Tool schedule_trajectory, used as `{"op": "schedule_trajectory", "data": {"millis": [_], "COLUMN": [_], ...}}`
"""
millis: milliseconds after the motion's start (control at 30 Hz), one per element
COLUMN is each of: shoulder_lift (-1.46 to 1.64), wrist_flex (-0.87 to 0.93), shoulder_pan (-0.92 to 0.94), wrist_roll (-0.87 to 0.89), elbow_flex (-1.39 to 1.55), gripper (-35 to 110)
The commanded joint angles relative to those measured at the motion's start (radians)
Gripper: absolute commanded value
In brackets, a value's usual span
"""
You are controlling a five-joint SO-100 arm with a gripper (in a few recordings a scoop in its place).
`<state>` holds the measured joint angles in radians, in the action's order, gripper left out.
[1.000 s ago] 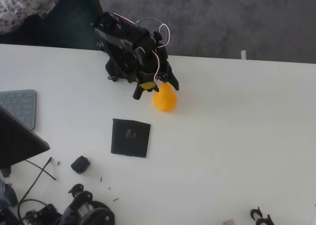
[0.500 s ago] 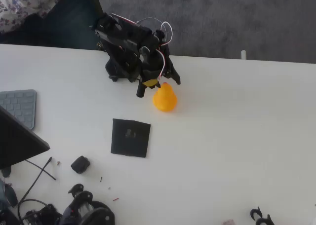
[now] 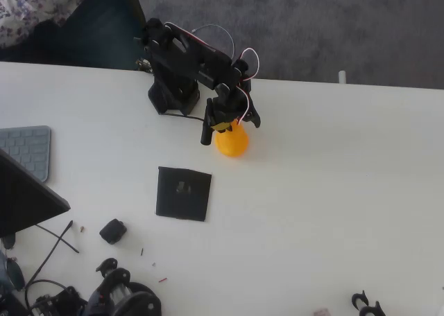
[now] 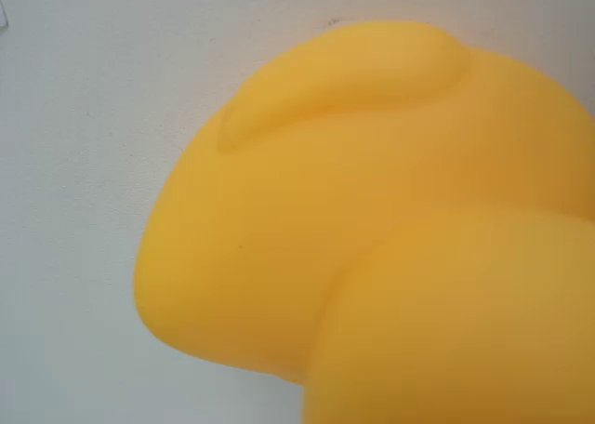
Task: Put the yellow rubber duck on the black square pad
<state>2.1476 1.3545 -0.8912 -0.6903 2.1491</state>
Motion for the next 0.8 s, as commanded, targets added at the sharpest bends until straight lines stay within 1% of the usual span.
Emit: {"op": "schedule_trajectory", "data": {"millis": [0, 333, 600, 767], "shoulder_lift": [0.002, 0.000, 0.000, 0.000], "wrist_flex": [-0.006, 0.011, -0.005, -0.008], "shoulder_pan": [-0.017, 0.075, 0.072, 0.071], "wrist_roll": [-0.025, -0.026, -0.026, -0.028], "elbow_flex": [0.002, 0.006, 0.144, 0.158], "gripper": [29, 29, 29, 29]}}
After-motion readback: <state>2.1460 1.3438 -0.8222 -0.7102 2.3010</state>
